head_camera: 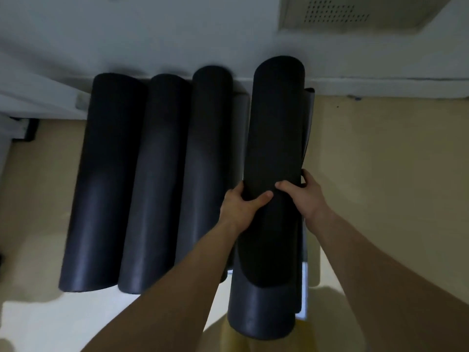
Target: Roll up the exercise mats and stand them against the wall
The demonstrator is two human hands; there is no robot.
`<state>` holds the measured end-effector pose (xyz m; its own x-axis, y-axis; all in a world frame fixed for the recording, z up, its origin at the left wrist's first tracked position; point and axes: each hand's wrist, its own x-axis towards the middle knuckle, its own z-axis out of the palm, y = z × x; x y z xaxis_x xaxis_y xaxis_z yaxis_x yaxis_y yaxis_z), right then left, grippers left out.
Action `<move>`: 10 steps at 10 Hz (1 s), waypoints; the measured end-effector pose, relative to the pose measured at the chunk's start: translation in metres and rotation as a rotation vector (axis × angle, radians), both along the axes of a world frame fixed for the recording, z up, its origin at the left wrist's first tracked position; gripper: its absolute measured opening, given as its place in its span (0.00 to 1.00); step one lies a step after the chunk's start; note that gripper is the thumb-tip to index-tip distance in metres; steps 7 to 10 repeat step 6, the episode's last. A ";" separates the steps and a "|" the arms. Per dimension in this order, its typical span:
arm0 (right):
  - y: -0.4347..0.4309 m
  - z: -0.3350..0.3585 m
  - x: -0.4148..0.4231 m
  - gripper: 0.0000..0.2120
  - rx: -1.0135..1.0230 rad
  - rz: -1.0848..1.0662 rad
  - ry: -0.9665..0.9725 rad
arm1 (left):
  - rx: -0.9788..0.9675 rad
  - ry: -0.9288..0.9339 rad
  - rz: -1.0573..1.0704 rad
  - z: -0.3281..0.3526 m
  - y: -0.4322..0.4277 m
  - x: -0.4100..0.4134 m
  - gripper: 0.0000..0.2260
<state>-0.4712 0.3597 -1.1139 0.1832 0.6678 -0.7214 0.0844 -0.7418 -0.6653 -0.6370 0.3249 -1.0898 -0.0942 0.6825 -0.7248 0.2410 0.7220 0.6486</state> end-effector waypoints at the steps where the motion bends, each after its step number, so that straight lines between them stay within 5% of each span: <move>1: 0.010 -0.034 -0.002 0.39 0.019 0.012 0.052 | 0.022 0.113 -0.029 -0.033 0.007 0.007 0.39; 3: 0.022 -0.057 -0.024 0.33 0.036 0.190 0.011 | 0.001 0.552 -0.215 -0.053 0.026 0.003 0.29; 4: 0.021 -0.017 -0.025 0.49 -0.031 0.355 -0.191 | 0.069 0.561 -0.249 -0.010 0.023 -0.004 0.25; 6: 0.025 0.154 -0.023 0.36 0.019 0.694 -0.541 | 0.029 0.460 -0.342 0.140 0.014 -0.037 0.29; 10: 0.025 0.154 -0.023 0.36 0.019 0.694 -0.541 | 0.029 0.460 -0.342 0.140 0.014 -0.037 0.29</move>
